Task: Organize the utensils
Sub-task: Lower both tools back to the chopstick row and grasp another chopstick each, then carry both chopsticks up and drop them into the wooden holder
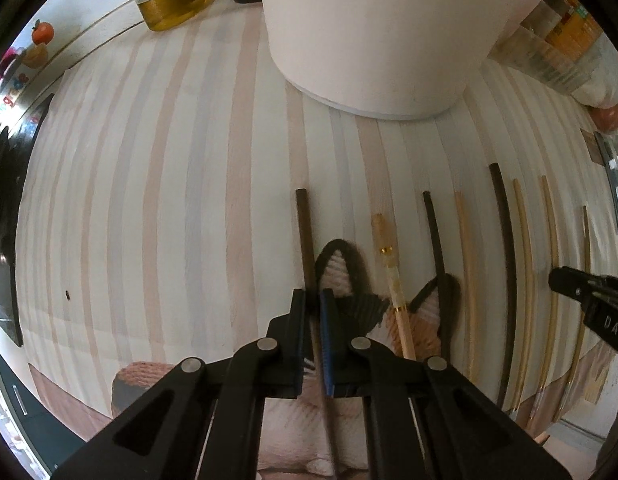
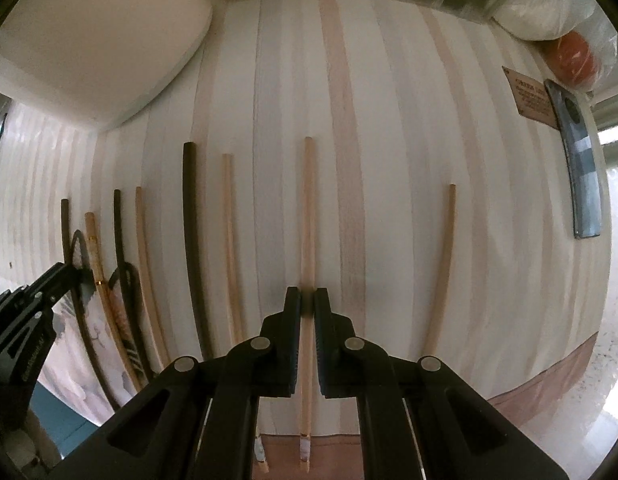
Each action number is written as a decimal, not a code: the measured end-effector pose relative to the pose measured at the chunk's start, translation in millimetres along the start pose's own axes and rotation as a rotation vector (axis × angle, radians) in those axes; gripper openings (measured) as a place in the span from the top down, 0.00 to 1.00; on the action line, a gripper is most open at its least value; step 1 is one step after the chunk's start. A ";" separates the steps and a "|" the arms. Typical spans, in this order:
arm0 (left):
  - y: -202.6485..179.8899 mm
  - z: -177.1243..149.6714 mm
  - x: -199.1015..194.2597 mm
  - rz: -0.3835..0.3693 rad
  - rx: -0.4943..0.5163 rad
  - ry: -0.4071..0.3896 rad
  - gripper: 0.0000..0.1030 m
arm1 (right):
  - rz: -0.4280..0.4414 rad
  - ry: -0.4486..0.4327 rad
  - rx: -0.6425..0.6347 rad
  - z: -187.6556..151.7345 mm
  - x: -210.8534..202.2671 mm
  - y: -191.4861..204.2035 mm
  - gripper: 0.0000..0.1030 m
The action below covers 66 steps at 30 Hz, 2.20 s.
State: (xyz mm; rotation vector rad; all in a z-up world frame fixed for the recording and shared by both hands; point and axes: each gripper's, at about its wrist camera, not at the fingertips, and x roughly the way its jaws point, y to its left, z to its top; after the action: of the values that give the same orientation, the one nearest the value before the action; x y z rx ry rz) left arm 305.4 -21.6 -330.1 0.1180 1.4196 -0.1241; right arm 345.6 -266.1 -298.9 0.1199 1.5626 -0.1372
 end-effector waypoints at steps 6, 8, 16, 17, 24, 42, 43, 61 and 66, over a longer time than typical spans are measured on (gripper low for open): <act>-4.8 12.0 -4.3 0.011 0.000 -0.006 0.97 | 0.013 -0.042 0.008 -13.8 0.8 7.5 0.94; -5.7 15.1 -11.1 0.013 0.001 -0.017 0.97 | 0.044 -0.063 0.026 -18.3 -1.0 2.4 0.94; -1.2 11.0 -61.7 -0.007 0.010 -0.104 0.97 | 0.163 -0.210 0.052 -38.7 -45.3 -22.9 0.94; -0.4 10.6 -68.9 -0.007 0.010 -0.121 0.97 | 0.174 -0.230 0.052 -39.5 -50.9 -23.5 0.94; 7.3 14.6 -109.2 -0.018 -0.004 -0.215 0.97 | 0.206 -0.384 0.033 -46.5 -88.6 -18.3 0.94; 16.1 45.4 -232.5 -0.093 -0.044 -0.521 0.97 | 0.320 -0.686 0.020 -33.1 -214.6 26.0 0.94; 16.1 46.7 -239.7 -0.093 -0.042 -0.537 0.97 | 0.323 -0.695 0.020 -30.4 -219.9 26.7 0.94; 13.0 87.9 -337.6 -0.109 -0.028 -0.743 0.97 | 0.367 -0.934 0.004 33.4 -322.6 55.5 0.94; 8.6 116.4 -345.0 -0.119 -0.013 -0.757 0.97 | 0.368 -0.962 0.033 57.1 -330.1 52.4 0.94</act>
State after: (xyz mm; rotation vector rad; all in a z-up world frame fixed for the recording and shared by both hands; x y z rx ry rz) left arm 369.9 -25.9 28.3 -0.0279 0.6704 -0.2297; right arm 409.4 -219.9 30.9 0.3123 0.5632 0.0711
